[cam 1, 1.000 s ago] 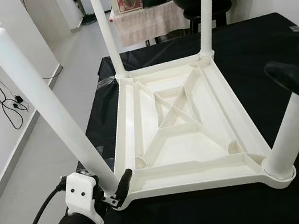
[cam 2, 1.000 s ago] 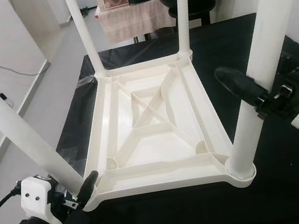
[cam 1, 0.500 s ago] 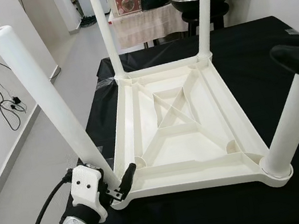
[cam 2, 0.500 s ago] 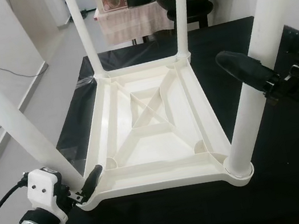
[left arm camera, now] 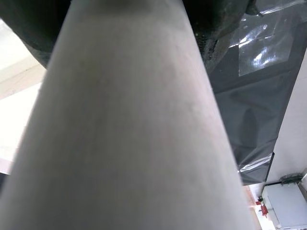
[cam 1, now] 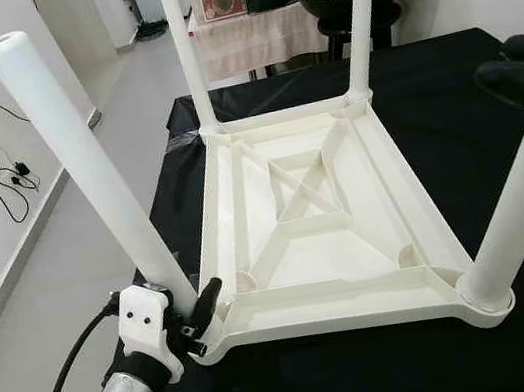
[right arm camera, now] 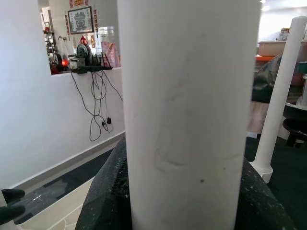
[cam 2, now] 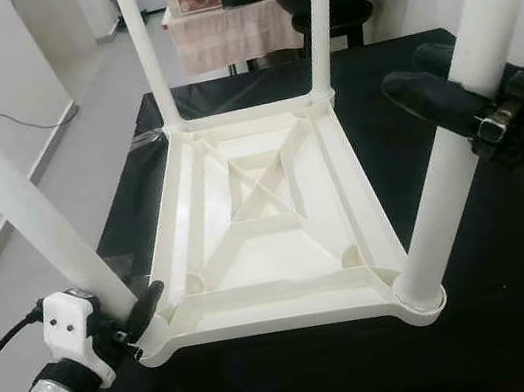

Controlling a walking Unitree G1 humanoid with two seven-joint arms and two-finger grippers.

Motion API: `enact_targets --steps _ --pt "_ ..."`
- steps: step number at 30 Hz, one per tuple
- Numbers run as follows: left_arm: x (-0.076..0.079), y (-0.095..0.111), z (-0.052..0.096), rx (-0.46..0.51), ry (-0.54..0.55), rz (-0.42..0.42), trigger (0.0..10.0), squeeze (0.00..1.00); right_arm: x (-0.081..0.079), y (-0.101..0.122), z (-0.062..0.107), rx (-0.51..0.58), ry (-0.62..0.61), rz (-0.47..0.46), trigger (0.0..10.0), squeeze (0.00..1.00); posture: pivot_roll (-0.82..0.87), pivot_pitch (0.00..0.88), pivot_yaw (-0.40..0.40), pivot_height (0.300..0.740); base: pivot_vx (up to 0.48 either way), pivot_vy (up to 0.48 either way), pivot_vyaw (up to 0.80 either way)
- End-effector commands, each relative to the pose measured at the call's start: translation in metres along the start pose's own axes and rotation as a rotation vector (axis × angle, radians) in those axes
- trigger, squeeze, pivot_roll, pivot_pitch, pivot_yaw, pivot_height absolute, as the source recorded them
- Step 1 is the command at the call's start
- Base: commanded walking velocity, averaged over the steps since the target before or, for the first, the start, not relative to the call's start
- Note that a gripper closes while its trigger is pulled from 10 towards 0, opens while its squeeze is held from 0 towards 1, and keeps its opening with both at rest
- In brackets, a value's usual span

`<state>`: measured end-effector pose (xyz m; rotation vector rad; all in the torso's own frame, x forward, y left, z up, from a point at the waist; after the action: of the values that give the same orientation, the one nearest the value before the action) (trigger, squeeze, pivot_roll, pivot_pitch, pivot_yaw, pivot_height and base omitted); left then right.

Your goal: Building children table

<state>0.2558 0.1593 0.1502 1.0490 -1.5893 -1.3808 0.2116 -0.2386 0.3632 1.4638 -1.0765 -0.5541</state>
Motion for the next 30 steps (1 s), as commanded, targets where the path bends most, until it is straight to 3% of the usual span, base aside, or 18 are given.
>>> enact_targets --steps 1,5,11,13,14,16,17,19,20,21,22,23,24,25,26,27,28,30 --pt "-0.013 -0.005 0.007 -0.043 0.033 -0.029 0.0 0.00 -0.001 -0.009 -0.002 -0.025 -0.012 -0.041 0.0 0.00 -0.20 0.154 0.045 0.740 0.000 0.000 0.00" --pt "-0.022 0.001 0.007 -0.030 0.047 -0.044 0.0 0.00 0.003 -0.016 -0.002 -0.037 -0.065 -0.073 0.0 0.00 -0.20 0.157 0.053 0.740 0.000 0.000 0.00" --pt "-0.045 0.046 -0.004 0.073 0.062 -0.116 0.0 0.00 0.018 -0.036 -0.001 -0.035 -0.215 -0.123 0.0 0.00 -0.18 0.155 0.072 0.740 0.000 0.000 0.00" --pt "-0.058 0.098 -0.017 0.183 0.027 -0.196 0.0 0.00 0.035 -0.054 0.004 -0.040 -0.395 -0.201 0.0 0.00 -0.16 0.151 0.096 0.740 0.000 0.000 0.00" --pt "-0.058 0.098 -0.017 0.183 0.027 -0.196 0.0 0.00 0.035 -0.054 0.004 -0.040 -0.395 -0.201 0.0 0.00 -0.16 0.151 0.096 0.740 0.000 0.000 0.00" --pt "-0.066 0.166 -0.029 0.313 -0.035 -0.289 0.0 0.00 0.044 -0.083 0.009 -0.069 -0.586 -0.316 0.0 0.00 -0.15 0.144 0.117 0.740 0.000 0.000 0.00" --pt "-0.067 0.183 -0.031 0.345 -0.051 -0.311 0.0 0.00 0.045 -0.090 0.010 -0.079 -0.632 -0.345 0.0 0.00 -0.15 0.144 0.117 0.740 0.000 0.000 0.00" --pt "-0.067 0.183 -0.031 0.345 -0.051 -0.311 0.0 0.00 0.045 -0.090 0.010 -0.079 -0.632 -0.345 0.0 0.00 -0.15 0.144 0.117 0.740 0.000 0.000 0.00" --pt "-0.066 0.204 -0.034 0.378 -0.084 -0.338 0.0 0.00 0.043 -0.101 0.011 -0.094 -0.679 -0.394 0.0 0.00 -0.14 0.142 0.130 0.740 0.000 0.000 0.00" --pt "-0.066 0.204 -0.034 0.378 -0.084 -0.338 0.0 0.00 0.043 -0.101 0.011 -0.094 -0.679 -0.394 0.0 0.00 -0.14 0.142 0.130 0.740 0.000 0.000 0.00" --pt "-0.056 0.257 -0.044 0.457 -0.185 -0.424 0.0 0.00 0.027 -0.141 0.011 -0.217 -0.773 -0.513 0.0 0.00 -0.10 0.139 0.167 0.740 0.000 0.000 0.00" --pt "-0.056 0.257 -0.044 0.457 -0.185 -0.424 0.0 0.00 0.027 -0.141 0.011 -0.217 -0.773 -0.513 0.0 0.00 -0.10 0.139 0.167 0.740 0.000 0.000 0.00" --pt "-0.047 0.284 -0.050 0.498 -0.238 -0.452 0.0 0.00 0.014 -0.162 0.008 -0.288 -0.803 -0.568 0.5 0.00 -0.09 0.140 0.183 0.740 0.000 0.000 0.00" --pt "-0.047 0.284 -0.050 0.498 -0.238 -0.452 0.0 0.00 0.014 -0.162 0.008 -0.288 -0.803 -0.568 0.5 0.00 -0.09 0.140 0.183 0.740 0.000 0.000 0.00" --pt "-0.038 0.304 -0.054 0.528 -0.277 -0.465 1.2 0.00 0.001 -0.180 0.006 -0.358 -0.825 -0.611 4.1 0.00 -0.09 0.143 0.201 0.740 0.000 0.000 0.00" --pt "-0.031 0.317 -0.059 0.547 -0.308 -0.461 5.8 0.00 -0.010 -0.193 0.004 -0.417 -0.843 -0.640 7.5 0.00 -0.08 0.142 0.204 0.740 0.000 0.000 0.00" --pt "-0.023 0.328 -0.065 0.560 -0.348 -0.429 10.0 1.00 -0.022 -0.206 -0.001 -0.460 -0.839 -0.669 10.0 0.00 -0.07 0.144 0.212 0.740 0.000 0.000 0.00" --pt "-0.018 0.334 -0.069 0.562 -0.374 -0.405 10.0 1.00 -0.030 -0.213 -0.005 -0.483 -0.838 -0.685 10.0 0.00 -0.07 0.145 0.215 0.740 0.000 0.000 0.00"
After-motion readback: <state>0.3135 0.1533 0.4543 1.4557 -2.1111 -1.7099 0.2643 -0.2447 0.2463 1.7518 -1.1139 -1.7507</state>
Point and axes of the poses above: a point about 5 cm out from each wrist's last joint towards the gripper, its own z axis pointing back from the gripper into the wrist, its own y axis along the axis of the wrist's last joint, x = y × z, the point moved 2 cm from there along -z, pointing out of the wrist towards the gripper, and after that the axes turned 5 degrees about z, right-handed, at the moved point
